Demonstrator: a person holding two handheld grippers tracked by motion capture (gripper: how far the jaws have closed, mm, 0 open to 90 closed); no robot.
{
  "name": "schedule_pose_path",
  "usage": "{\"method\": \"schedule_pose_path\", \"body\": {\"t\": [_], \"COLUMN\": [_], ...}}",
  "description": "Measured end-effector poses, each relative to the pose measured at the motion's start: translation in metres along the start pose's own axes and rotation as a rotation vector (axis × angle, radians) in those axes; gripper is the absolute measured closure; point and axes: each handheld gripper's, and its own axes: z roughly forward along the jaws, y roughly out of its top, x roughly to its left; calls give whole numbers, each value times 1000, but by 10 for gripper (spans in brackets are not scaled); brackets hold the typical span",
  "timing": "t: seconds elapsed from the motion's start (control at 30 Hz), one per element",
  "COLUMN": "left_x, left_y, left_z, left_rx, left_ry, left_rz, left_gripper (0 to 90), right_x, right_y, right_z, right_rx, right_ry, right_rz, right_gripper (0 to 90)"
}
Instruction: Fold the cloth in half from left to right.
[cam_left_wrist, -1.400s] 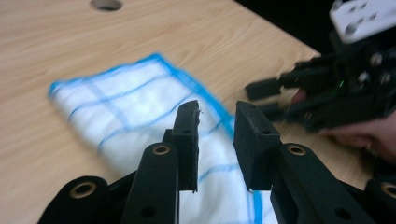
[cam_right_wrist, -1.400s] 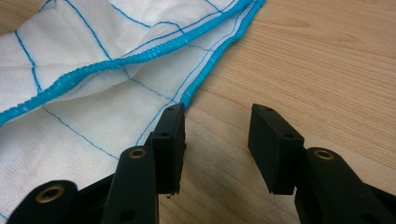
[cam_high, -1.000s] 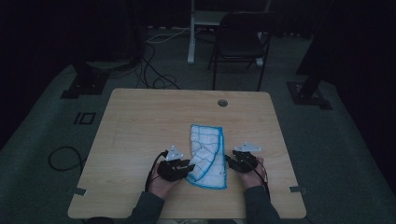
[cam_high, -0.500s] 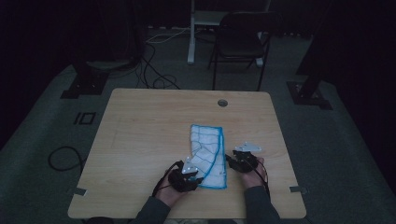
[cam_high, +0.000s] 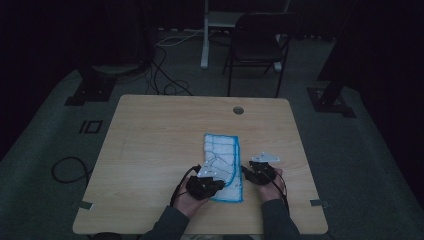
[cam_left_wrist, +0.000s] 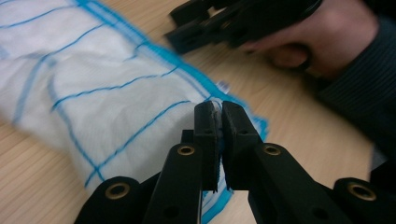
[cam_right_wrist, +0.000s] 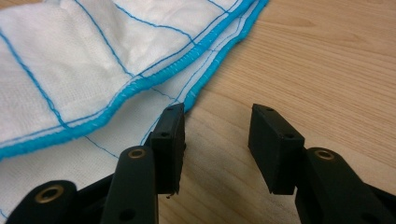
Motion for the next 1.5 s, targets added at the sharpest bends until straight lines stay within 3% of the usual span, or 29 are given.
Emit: {"method": "schedule_pose_path", "body": {"t": [0.23, 0.47, 0.6, 0.73, 0.8, 0.93, 1.17, 1.27, 1.33, 1.5], "left_x": [-14, -18, -17, -16, -15, -9, 10, 17, 20, 25], "left_y": [11, 8, 2, 1, 1, -5, -35, -47, -53, -62], "left_z": [17, 38, 48, 39, 31, 15, -16, -25, -27, -20], "left_rx": [-10, 19, 43, 20, 8, -22, -17, -13, -5, 16], "left_ry": [-38, -79, -133, -149, -144, -138, 16, 52, 62, 34], "left_rz": [-22, -56, -82, -83, -69, -82, -112, -139, -151, -186], "left_gripper": [862, 858, 752, 688, 672, 660, 650, 635, 622, 615], "right_x": [-1, -2, -2, -2, -1, 1, 9, 13, 16, 19], "right_y": [0, 0, 0, 0, 1, 2, 5, 6, 6, 7], "right_z": [0, 0, -1, -2, -2, -4, -10, -12, -11, -6], "right_rx": [1, -1, -3, -9, -10, -20, -37, -39, -36, -25], "right_ry": [-2, -4, -4, -3, -2, 1, 16, 26, 31, 37], "right_rz": [10, 10, 9, 11, 6, 2, -17, -30, -35, -45], "right_gripper": [561, 562, 561, 561, 561, 561, 561, 561, 561, 561]}}
